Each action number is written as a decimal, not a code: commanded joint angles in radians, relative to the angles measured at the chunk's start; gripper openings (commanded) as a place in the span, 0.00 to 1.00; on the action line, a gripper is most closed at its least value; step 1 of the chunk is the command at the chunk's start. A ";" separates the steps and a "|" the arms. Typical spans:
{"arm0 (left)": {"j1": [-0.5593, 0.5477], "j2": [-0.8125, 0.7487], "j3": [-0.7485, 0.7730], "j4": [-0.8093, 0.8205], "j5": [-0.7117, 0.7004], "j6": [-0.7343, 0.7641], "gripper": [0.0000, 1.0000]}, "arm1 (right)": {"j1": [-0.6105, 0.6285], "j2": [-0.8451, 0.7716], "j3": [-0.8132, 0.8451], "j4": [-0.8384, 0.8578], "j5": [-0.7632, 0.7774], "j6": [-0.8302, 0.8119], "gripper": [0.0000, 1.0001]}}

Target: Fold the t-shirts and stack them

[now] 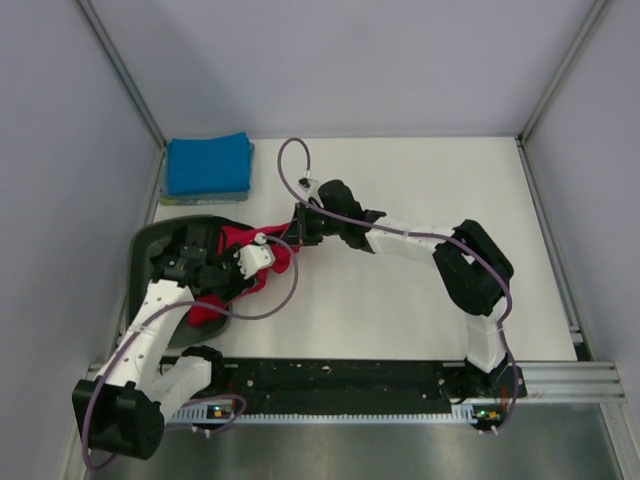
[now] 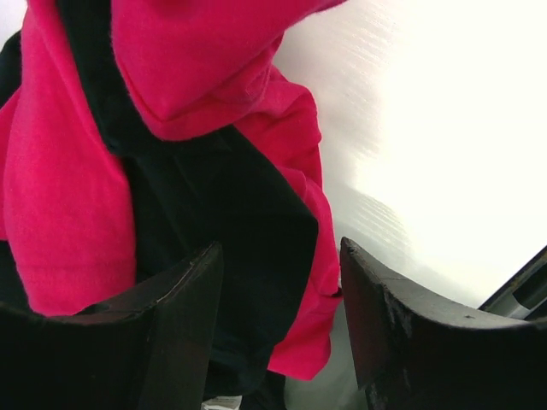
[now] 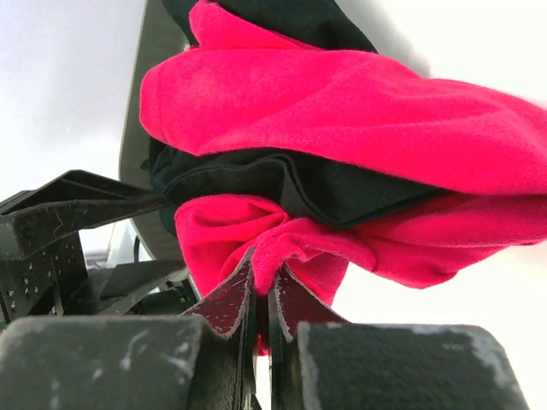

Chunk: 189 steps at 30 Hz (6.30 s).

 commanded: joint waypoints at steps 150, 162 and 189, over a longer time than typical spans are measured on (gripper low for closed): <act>0.096 -0.040 0.256 0.160 -0.260 -0.522 0.99 | 0.040 -0.122 0.083 -0.634 0.408 -1.021 0.66; 0.147 -0.063 0.241 0.159 -0.273 -0.528 0.99 | 0.040 0.042 0.123 -0.637 0.488 -1.025 0.37; -0.444 0.281 0.202 0.251 -0.077 -0.258 0.98 | -0.480 -1.132 -0.363 -0.697 0.175 -0.533 0.00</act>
